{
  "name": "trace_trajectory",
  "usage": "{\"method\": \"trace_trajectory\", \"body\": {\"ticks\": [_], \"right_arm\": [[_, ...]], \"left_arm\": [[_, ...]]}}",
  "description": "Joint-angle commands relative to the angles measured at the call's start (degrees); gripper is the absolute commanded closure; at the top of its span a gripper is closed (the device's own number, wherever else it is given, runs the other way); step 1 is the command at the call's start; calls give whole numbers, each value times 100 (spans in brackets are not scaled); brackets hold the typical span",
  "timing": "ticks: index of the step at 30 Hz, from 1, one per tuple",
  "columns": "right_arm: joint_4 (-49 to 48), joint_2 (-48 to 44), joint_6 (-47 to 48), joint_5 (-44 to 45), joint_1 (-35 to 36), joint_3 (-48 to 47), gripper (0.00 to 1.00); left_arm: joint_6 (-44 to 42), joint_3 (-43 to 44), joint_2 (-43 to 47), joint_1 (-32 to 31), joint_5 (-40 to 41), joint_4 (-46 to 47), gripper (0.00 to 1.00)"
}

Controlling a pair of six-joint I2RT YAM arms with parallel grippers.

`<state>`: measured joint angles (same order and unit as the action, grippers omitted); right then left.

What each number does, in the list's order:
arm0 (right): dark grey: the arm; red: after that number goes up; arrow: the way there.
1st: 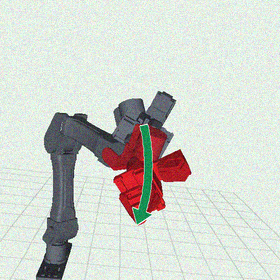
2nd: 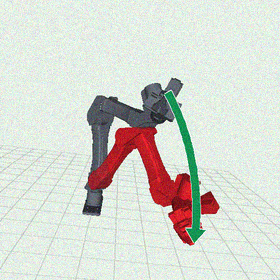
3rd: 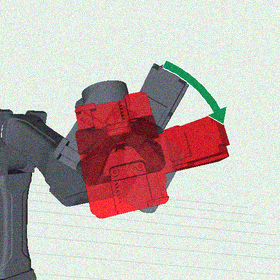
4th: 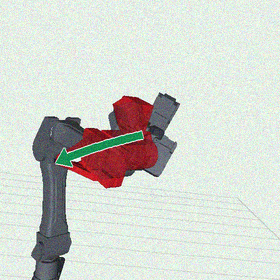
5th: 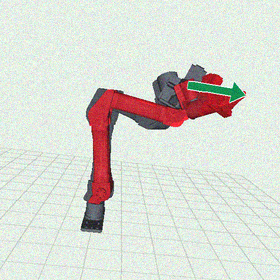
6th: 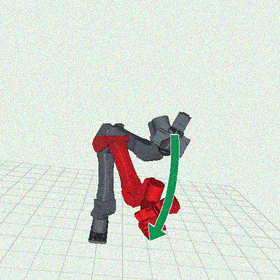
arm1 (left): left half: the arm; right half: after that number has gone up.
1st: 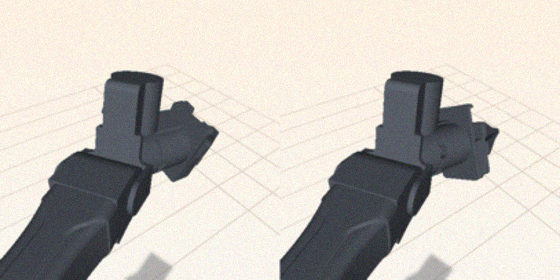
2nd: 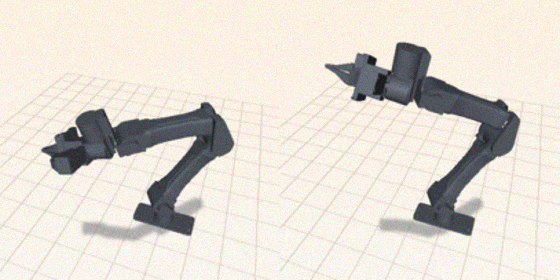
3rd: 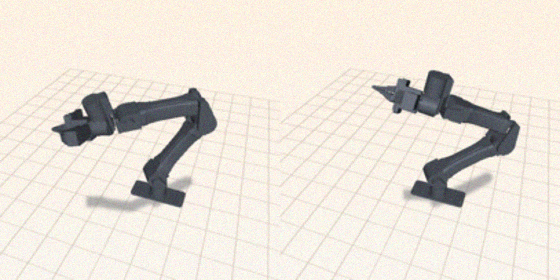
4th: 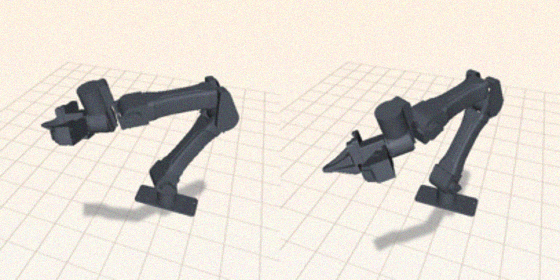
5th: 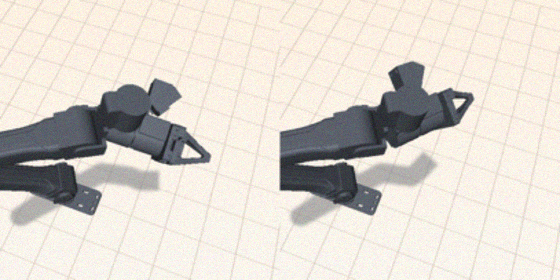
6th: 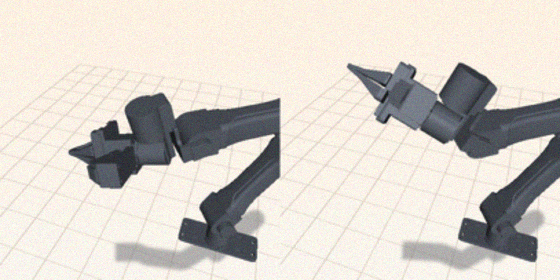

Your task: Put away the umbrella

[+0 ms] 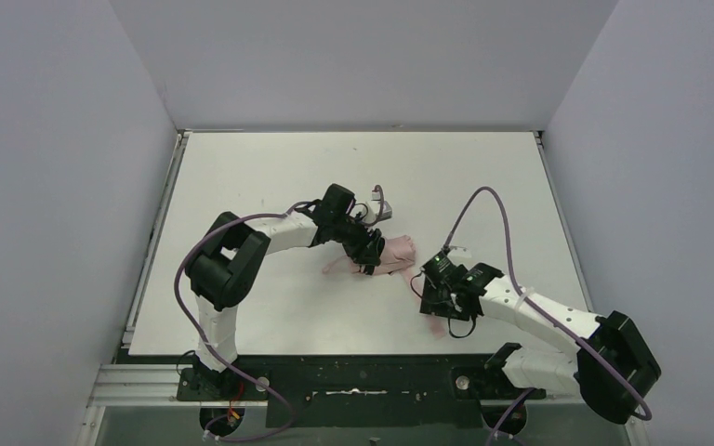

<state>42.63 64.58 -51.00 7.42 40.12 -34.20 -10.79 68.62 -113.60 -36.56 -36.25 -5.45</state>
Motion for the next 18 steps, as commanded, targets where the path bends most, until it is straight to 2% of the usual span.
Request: {"method": "trace_trajectory", "body": {"ticks": [1, 6, 12, 18], "right_arm": [[-191, 278, -250, 92, 314, -45, 45], [72, 560, -475, 536, 757, -135, 46], [299, 815, -509, 767, 880, -187, 46], [144, 1032, -441, 595, 879, -154, 54]], "left_arm": [[-222, 57, 73, 17, 761, -447, 100], [-230, 94, 126, 17, 820, -482, 100], [-259, 113, 176, -30, 838, -534, 100], [-266, 160, 161, -53, 842, -576, 100]]}}
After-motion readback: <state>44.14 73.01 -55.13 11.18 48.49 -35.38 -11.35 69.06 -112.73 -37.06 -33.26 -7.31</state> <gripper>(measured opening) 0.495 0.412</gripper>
